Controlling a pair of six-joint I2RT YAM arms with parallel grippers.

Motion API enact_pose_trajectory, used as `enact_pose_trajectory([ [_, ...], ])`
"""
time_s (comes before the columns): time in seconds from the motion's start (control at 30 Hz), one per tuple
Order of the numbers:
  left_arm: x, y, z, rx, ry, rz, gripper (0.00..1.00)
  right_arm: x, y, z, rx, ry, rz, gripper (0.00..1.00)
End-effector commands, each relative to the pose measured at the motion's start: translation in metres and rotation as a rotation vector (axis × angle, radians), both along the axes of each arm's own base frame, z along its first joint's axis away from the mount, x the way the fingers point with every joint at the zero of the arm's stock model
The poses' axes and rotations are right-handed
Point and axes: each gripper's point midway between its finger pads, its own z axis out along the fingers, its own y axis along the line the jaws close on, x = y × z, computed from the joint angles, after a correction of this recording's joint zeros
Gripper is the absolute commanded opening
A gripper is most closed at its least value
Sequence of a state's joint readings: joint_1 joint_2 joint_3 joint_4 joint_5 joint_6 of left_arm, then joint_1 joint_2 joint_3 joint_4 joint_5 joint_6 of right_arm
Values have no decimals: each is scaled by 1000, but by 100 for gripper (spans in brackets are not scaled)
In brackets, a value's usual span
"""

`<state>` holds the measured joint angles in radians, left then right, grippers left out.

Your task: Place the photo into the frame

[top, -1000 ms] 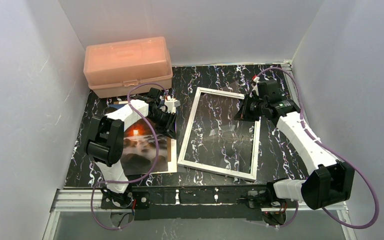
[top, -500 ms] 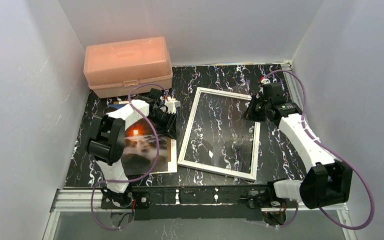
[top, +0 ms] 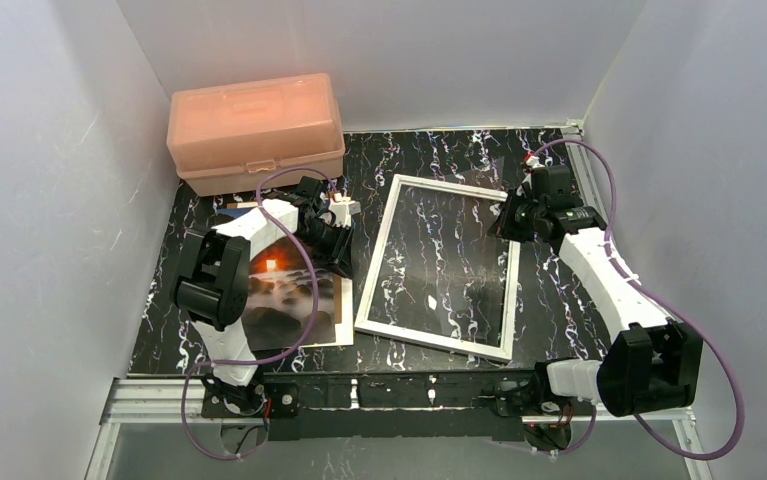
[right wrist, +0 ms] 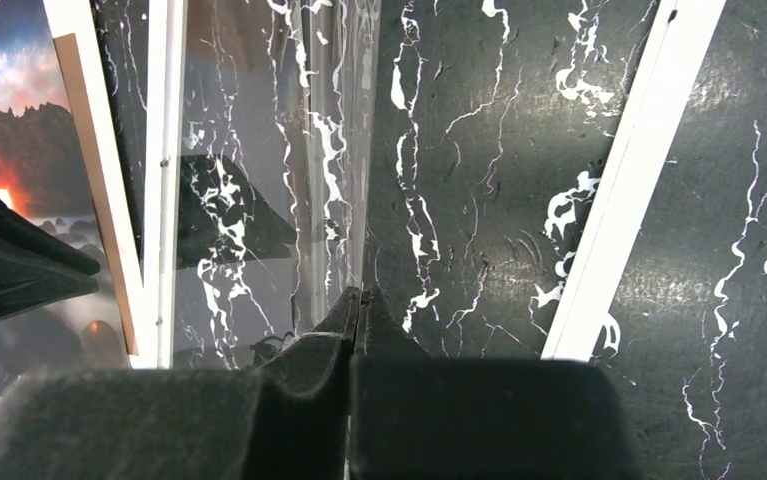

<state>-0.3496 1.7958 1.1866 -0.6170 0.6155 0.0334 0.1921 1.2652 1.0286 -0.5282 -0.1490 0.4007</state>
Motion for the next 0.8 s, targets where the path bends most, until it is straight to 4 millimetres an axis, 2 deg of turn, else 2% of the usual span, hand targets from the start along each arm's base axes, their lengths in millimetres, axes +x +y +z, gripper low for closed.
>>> enact_pose_trajectory([
  [0.0, 0, -3, 6, -25, 6, -9, 25, 6, -6, -6, -8, -14, 3, 1],
  [0.77, 1, -2, 7, -20, -10, -13, 25, -1, -16, -18, 21, 50, 34, 1],
])
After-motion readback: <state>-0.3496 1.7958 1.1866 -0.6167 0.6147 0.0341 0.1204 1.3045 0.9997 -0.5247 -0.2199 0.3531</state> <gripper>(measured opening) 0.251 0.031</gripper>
